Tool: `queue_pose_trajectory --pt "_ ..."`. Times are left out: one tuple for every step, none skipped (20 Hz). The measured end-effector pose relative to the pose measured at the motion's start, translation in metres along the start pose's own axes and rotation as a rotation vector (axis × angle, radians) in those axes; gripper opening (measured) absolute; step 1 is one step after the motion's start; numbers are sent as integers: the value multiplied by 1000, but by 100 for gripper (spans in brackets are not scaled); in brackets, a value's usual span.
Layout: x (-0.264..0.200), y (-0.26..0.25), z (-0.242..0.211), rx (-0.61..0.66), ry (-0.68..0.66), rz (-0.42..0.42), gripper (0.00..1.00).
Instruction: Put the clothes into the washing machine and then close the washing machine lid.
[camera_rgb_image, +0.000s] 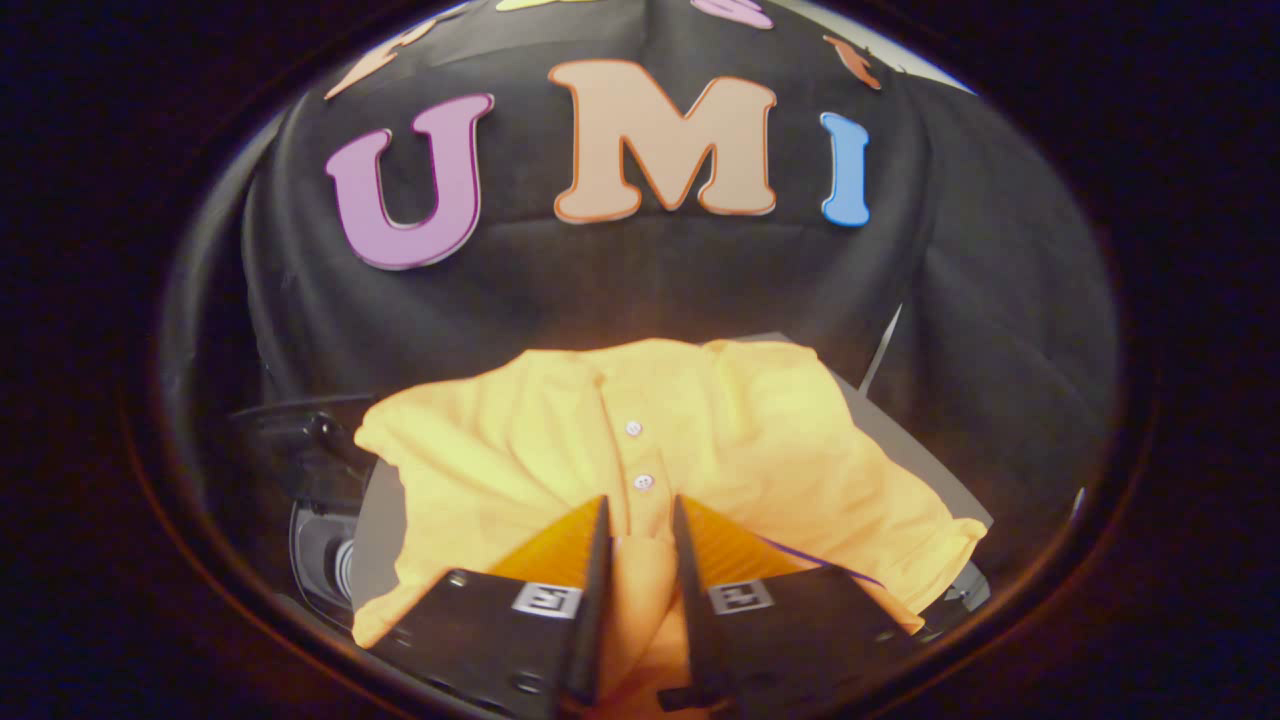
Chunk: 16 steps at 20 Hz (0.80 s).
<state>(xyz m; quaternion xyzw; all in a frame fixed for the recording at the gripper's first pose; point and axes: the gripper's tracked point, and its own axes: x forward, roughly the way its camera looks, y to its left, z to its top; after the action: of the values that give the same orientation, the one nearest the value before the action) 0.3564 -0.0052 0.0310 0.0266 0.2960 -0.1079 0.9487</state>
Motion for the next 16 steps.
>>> queue_pose_trajectory --pt "-4 1 2 18 -25 1 20" --pt "-5 5 0 17 -46 24 17" --pt "-8 9 -1 8 -57 60 14" --pt "-14 14 -2 0 -70 91 8" --pt "-21 17 1 5 -107 110 6" --pt "-25 15 7 22 -145 114 5" --pt "-33 15 15 46 -186 123 5" --pt "-42 16 21 68 -216 129 5" --pt "-52 18 27 68 -246 137 5" --pt "-60 18 35 57 -265 140 5" --pt "-69 20 40 36 -277 139 5" --pt "-78 24 46 21 -284 144 5" --pt "-85 30 51 16 -295 152 5" --pt "-91 39 57 20 -304 166 5" --pt "-102 49 58 14 -317 176 5" --pt "-113 61 63 4 -334 187 5"
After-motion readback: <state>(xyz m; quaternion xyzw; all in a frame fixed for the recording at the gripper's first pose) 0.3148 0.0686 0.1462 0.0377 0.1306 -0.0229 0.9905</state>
